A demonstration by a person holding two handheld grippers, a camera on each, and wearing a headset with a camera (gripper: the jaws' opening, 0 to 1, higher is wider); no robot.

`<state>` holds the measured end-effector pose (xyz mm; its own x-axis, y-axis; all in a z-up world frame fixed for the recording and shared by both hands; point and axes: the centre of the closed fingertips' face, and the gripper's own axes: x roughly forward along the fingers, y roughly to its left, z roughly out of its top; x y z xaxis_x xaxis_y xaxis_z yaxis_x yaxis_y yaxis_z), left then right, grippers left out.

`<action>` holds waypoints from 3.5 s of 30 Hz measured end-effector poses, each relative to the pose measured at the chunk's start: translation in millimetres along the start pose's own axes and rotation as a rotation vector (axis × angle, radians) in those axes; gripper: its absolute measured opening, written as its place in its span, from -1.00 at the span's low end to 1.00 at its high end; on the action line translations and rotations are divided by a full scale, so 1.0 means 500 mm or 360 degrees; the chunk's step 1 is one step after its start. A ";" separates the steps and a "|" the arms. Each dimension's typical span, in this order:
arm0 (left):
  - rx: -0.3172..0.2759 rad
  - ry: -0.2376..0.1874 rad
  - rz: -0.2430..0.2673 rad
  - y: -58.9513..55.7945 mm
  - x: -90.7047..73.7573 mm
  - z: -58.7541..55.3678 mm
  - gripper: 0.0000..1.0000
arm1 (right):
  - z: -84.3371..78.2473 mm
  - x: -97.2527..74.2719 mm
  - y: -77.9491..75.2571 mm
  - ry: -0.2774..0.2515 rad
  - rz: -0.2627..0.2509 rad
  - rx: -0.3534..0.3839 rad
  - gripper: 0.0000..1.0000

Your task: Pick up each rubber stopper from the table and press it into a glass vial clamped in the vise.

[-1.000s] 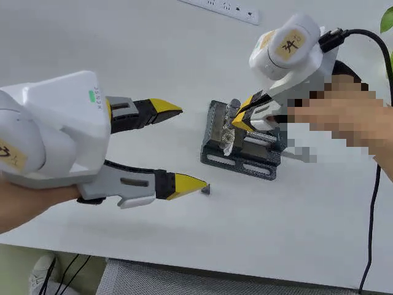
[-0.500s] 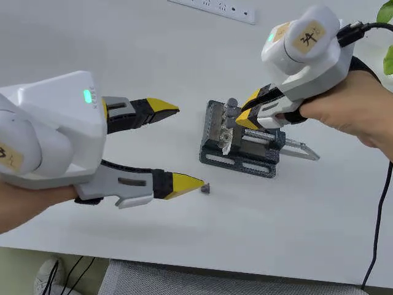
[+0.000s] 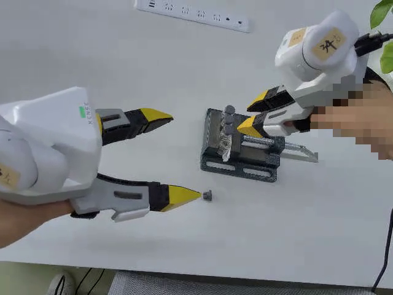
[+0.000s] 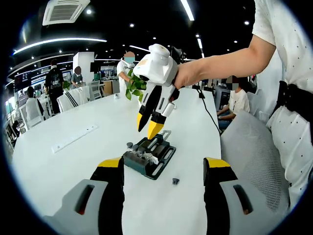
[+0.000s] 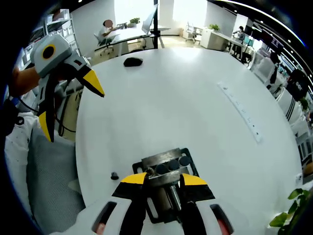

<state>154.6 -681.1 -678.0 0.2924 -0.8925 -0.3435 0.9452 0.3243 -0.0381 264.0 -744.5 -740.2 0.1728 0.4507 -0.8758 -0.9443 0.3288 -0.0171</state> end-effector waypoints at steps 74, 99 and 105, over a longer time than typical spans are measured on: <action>-0.0035 0.0184 -0.0025 -0.002 -0.019 -0.078 0.86 | -0.095 0.083 0.206 -0.0729 0.0341 0.0166 -0.35; -0.0061 0.0191 -0.0022 -0.013 0.002 -0.056 0.83 | -0.099 0.147 0.219 -0.0634 0.0417 -0.0025 -0.72; -0.0063 0.0191 -0.0022 -0.012 0.000 -0.057 0.82 | -0.098 0.152 0.220 -0.0625 0.0423 -0.0043 -0.77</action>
<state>145.0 -674.1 -704.6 0.2576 -0.8539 -0.4522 0.9419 0.3262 -0.0795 159.2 -714.9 -832.1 0.0119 0.7979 -0.6027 -0.9761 0.1400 0.1660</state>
